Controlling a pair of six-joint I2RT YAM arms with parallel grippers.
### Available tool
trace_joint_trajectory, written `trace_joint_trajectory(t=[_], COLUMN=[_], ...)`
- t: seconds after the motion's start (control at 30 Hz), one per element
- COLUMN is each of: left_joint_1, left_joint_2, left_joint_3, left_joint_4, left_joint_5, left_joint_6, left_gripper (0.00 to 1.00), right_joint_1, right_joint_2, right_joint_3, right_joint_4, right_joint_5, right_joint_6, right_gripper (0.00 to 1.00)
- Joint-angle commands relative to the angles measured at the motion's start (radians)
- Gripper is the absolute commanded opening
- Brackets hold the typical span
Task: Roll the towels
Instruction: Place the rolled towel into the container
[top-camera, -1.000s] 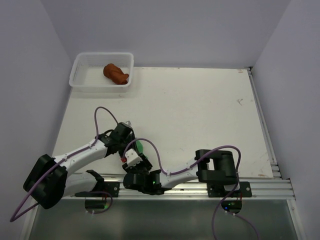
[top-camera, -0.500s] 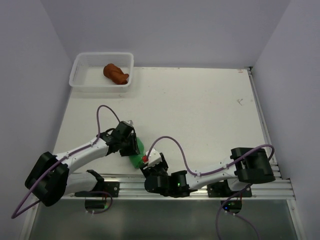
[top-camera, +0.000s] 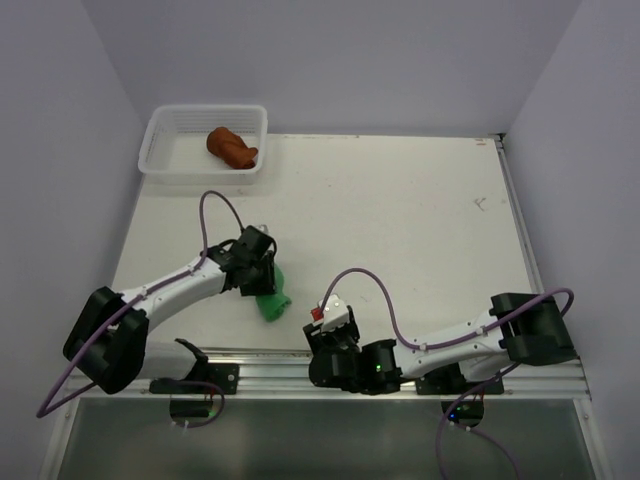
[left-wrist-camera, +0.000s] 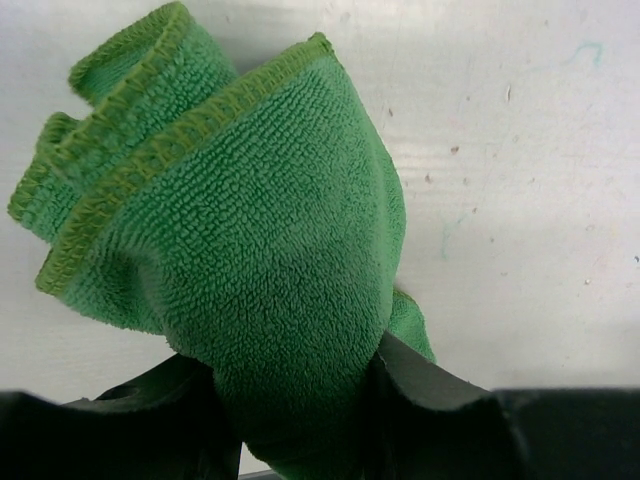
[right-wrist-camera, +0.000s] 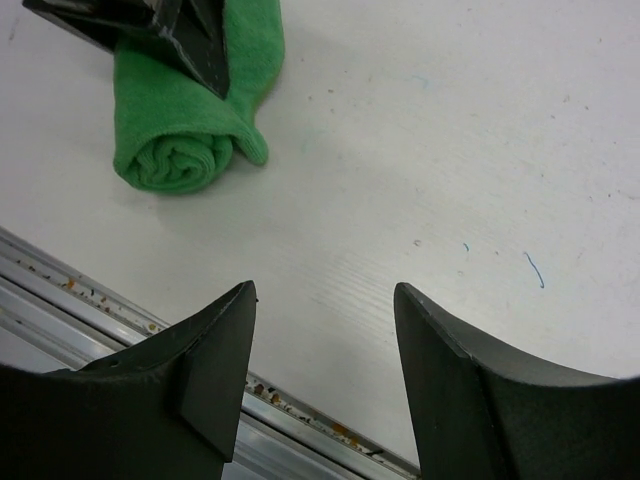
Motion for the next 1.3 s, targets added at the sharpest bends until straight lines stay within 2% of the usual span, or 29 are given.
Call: trace_joint_trajectory(t=[0.0, 0.27, 0.37, 0.53, 0.6, 0.73, 0.9, 1.27], left_joint_1=[0.038, 0.203, 0.279, 0.404, 0.441, 0.579, 0.676, 0.761], left_joint_2=[0.011, 0.044, 0.072, 0.153, 0.213, 0.322, 0.504, 0.854], left_joint_3=[0.092, 0.241, 0.341, 0.610, 0.742, 0.930, 1.137, 1.356], left_joint_4=[-0.020, -0.041, -0.051, -0.067, -0.090, -0.086, -0.083, -0.015], left_joint_5=[-0.070, -0.065, -0.053, -0.091, -0.136, -0.073, -0.030, 0.050], left_joint_6=[0.060, 0.145, 0.181, 0.243, 0.255, 0.255, 0.258, 0.240], left_gripper=[0.26, 0.26, 0.26, 0.26, 0.26, 0.26, 0.27, 0.29], right_joint_1=[0.004, -0.010, -0.025, -0.056, -0.067, -0.099, -0.139, -0.199], right_joint_2=[-0.052, -0.104, -0.133, -0.162, -0.172, -0.196, -0.184, -0.037], right_joint_3=[-0.016, -0.025, -0.033, -0.039, -0.039, -0.053, -0.057, -0.024], right_joint_4=[-0.058, -0.077, -0.074, -0.077, -0.091, -0.097, -0.086, -0.045], right_joint_5=[0.079, 0.109, 0.093, 0.072, 0.063, 0.034, -0.022, -0.155], right_joint_6=[0.087, 0.073, 0.064, 0.024, 0.023, 0.008, 0.000, 0.006], right_gripper=[0.61, 0.62, 0.62, 0.62, 0.62, 0.63, 0.63, 0.63])
